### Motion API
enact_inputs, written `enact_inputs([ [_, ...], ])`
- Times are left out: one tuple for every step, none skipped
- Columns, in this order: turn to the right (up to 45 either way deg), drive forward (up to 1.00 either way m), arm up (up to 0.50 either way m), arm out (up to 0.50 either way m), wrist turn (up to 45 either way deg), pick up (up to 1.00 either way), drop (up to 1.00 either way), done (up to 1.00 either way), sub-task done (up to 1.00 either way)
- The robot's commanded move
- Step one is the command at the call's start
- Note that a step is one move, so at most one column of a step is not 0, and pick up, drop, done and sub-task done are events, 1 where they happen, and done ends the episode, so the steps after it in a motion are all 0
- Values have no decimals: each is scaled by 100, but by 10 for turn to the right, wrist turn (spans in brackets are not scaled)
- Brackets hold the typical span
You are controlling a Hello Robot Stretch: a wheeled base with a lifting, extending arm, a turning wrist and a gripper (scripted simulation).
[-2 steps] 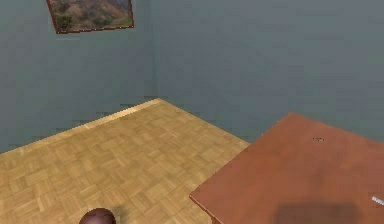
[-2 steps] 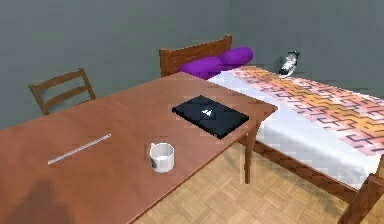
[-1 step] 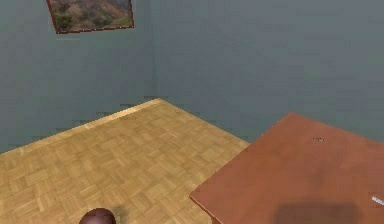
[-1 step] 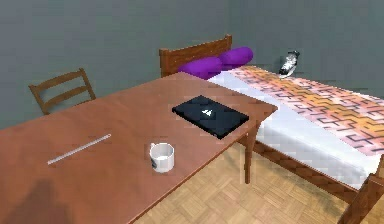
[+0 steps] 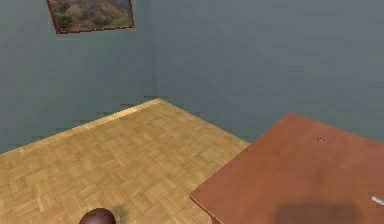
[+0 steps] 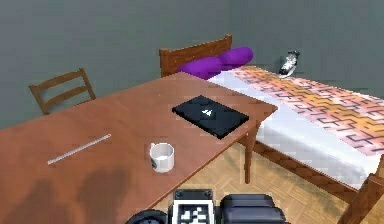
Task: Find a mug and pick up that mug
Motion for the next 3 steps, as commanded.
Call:
enact_inputs([
  [0, 0, 0, 32, 0, 0, 0, 0, 0],
  [0, 0, 0, 0, 450, 0, 0, 0, 0],
  [0, 0, 0, 0, 450, 0, 0, 0, 0],
])
